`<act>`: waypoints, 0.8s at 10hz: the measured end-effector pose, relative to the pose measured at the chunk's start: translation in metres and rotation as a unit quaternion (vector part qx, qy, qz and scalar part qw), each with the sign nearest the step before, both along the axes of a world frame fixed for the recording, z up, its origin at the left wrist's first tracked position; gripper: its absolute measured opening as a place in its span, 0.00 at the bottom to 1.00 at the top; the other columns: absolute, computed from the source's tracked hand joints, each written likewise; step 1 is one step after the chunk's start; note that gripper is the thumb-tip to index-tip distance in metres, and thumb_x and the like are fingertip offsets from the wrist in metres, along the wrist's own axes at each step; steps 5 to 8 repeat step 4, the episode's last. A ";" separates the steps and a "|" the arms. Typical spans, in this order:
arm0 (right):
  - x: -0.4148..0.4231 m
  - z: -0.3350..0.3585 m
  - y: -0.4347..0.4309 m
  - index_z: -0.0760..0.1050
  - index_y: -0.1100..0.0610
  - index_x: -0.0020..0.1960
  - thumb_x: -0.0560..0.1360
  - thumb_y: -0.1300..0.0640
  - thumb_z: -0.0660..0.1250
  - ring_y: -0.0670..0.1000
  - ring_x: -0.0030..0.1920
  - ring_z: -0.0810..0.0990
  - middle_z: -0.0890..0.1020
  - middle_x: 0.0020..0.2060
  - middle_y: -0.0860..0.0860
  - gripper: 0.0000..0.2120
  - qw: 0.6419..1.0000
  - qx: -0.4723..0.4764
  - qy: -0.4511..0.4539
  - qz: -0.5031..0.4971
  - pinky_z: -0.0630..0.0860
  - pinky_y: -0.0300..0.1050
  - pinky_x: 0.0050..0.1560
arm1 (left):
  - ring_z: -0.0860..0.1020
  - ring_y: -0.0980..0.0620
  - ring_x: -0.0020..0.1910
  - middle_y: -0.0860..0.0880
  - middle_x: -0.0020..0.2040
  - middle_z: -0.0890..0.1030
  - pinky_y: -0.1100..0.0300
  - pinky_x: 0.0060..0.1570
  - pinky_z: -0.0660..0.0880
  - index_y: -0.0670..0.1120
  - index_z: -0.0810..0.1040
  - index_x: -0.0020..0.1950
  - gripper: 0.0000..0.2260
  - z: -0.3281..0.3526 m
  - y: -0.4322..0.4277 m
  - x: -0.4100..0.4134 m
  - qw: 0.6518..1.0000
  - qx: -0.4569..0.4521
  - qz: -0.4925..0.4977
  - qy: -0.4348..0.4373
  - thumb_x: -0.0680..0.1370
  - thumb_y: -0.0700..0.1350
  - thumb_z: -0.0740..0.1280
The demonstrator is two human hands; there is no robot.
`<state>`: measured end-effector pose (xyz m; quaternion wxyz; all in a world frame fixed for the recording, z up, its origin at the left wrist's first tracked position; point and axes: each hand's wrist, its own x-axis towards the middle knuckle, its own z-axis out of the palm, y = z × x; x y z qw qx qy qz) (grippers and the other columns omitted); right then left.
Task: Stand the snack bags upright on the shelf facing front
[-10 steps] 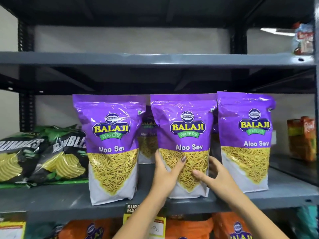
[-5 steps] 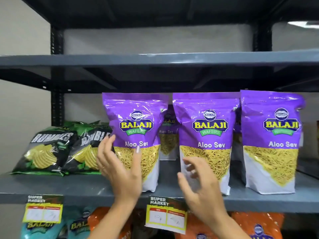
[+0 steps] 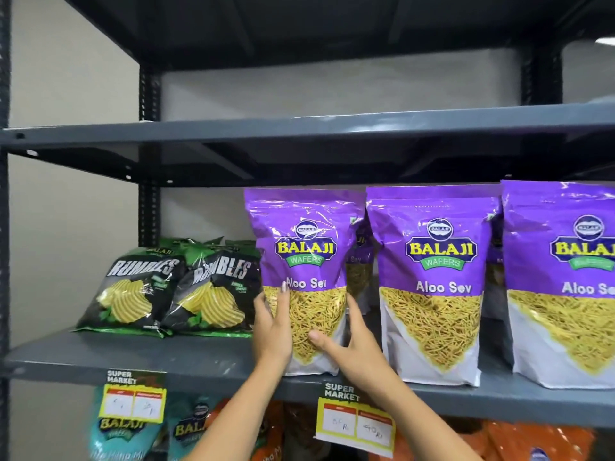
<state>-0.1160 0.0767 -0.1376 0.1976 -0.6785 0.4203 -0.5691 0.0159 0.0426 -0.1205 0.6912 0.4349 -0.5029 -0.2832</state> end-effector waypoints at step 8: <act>-0.009 0.004 0.021 0.51 0.48 0.78 0.65 0.39 0.74 0.40 0.73 0.61 0.63 0.73 0.40 0.49 0.995 -0.004 0.059 -0.081 0.59 0.41 0.74 | 0.63 0.44 0.75 0.46 0.78 0.60 0.44 0.71 0.62 0.46 0.59 0.77 0.40 0.001 0.010 0.003 0.989 -0.064 0.123 -0.054 0.70 0.69 0.53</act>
